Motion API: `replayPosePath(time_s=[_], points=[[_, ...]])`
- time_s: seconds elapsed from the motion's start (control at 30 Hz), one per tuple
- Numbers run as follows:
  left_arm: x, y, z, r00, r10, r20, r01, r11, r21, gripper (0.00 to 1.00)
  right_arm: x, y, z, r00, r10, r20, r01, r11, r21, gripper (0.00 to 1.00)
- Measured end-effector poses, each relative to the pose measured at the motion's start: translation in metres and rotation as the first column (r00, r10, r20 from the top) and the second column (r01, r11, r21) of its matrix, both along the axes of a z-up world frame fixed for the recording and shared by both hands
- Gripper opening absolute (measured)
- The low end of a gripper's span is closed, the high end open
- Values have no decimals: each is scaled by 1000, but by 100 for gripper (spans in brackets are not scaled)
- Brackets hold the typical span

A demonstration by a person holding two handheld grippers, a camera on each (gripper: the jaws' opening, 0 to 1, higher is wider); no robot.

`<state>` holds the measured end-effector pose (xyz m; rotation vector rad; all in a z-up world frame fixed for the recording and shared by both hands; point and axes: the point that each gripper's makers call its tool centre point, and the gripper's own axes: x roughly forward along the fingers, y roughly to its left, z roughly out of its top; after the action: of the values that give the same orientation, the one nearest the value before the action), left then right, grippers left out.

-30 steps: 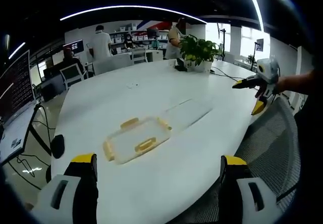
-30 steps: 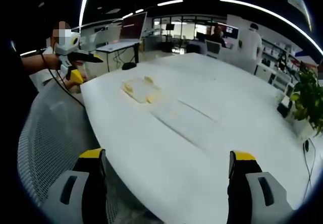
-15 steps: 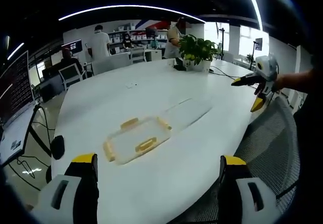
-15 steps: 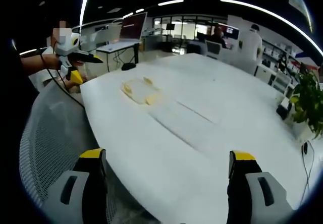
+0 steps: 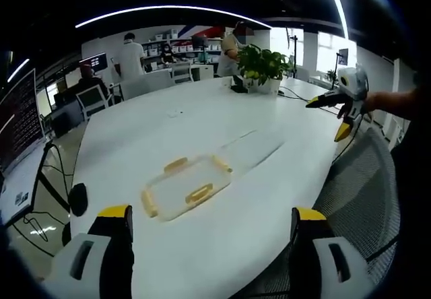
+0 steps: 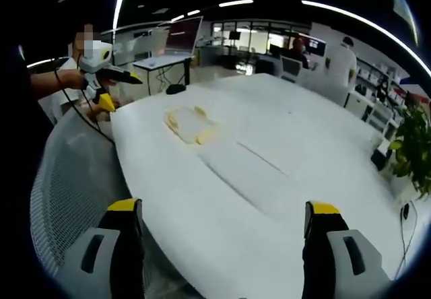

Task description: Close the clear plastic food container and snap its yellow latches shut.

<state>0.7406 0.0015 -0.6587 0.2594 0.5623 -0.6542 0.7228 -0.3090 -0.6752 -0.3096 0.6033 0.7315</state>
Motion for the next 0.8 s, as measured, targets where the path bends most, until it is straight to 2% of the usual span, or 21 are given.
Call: replayPosePath(time_s=[0.47,0.8], points=[[14,6,2,1000,-26,-2,26,999,21,91,21,11,12,998,63,9,-63,998,-3,94],[26,16,2,999,-39,-4,39,998,40,87,33,21,14,992,128,-10,-128,992,-14,92]])
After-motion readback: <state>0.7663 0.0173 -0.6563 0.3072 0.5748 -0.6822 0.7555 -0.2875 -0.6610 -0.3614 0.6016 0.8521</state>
